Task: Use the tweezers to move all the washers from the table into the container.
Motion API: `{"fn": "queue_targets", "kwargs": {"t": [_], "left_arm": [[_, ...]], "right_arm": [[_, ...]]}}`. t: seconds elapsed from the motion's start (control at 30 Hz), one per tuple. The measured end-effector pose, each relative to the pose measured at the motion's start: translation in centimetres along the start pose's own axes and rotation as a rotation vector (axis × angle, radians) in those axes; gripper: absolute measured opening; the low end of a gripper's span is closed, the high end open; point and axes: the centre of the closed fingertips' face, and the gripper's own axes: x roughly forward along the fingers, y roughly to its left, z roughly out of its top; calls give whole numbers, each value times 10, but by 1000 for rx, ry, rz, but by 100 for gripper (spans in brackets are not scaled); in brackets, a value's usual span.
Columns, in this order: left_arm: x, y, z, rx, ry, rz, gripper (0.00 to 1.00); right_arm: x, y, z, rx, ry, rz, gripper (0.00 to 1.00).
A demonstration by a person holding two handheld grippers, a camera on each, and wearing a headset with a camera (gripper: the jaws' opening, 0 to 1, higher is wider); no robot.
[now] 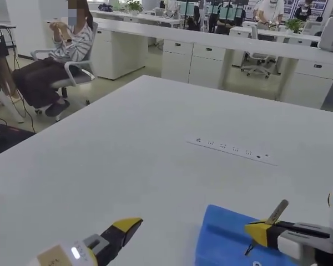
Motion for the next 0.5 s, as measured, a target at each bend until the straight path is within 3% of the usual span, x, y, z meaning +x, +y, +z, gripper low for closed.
{"fn": "queue_targets", "kwargs": {"t": [0.3,0.5], "left_arm": [[0,-1,0,-1,-4,-1,81],[-1,-2,0,-1,-5,-1,81]], "right_arm": [[12,-10,-13,-10,60,-9,3],[14,-20,-18,2,71,-25,3]]}}
